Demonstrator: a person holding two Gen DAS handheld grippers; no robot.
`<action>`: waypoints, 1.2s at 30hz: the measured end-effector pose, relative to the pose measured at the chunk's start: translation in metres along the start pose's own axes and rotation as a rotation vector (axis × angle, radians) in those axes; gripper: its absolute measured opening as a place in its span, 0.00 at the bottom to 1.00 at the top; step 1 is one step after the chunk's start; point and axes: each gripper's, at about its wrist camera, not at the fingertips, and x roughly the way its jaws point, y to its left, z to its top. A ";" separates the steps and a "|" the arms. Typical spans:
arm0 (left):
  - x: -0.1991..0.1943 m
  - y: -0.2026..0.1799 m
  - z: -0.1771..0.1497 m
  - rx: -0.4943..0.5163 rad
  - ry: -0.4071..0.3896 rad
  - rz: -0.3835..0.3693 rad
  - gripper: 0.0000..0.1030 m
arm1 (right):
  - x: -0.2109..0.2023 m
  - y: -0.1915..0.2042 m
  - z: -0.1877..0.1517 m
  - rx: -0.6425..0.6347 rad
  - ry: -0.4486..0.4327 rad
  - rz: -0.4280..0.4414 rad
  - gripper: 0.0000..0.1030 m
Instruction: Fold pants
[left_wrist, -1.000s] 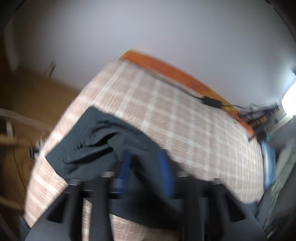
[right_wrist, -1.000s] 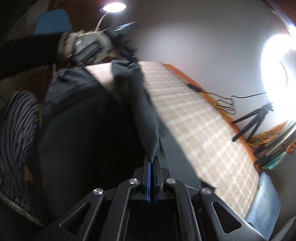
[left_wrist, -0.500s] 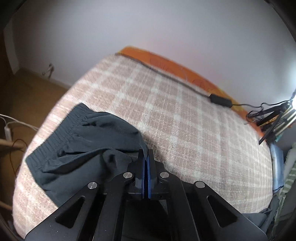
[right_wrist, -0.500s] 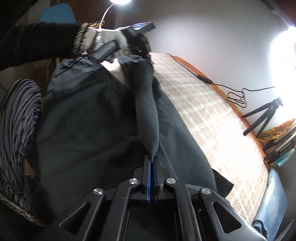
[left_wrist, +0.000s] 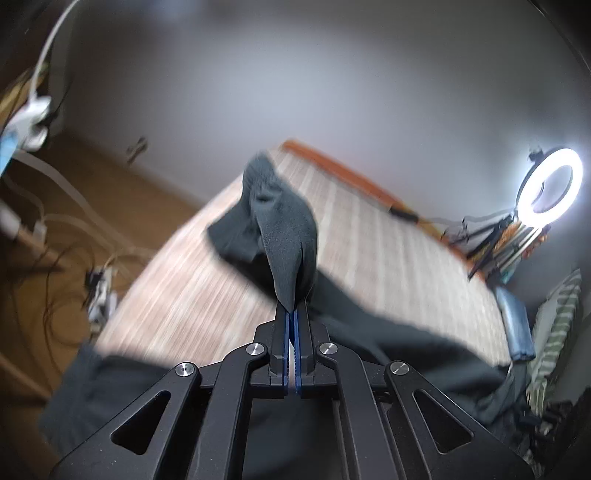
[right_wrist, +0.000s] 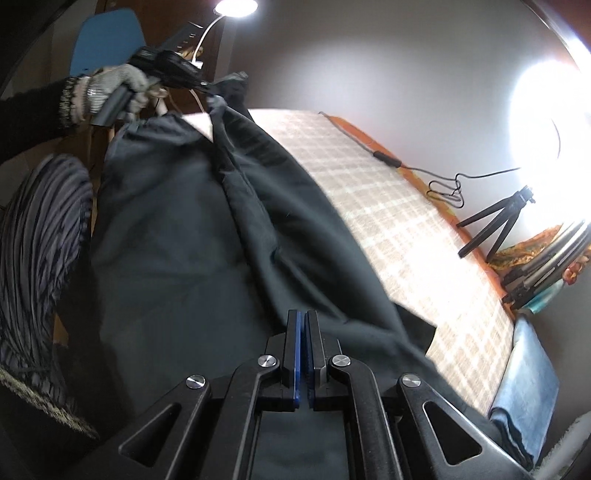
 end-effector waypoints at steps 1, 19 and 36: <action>0.001 0.006 -0.006 -0.003 0.019 0.002 0.00 | 0.003 0.003 -0.003 -0.004 0.012 -0.001 0.00; 0.023 0.086 0.002 -0.336 0.097 0.048 0.54 | 0.022 -0.006 0.012 -0.130 0.023 0.020 0.67; 0.004 0.060 0.043 -0.213 -0.048 0.028 0.09 | 0.059 -0.032 0.029 -0.168 0.089 -0.103 0.00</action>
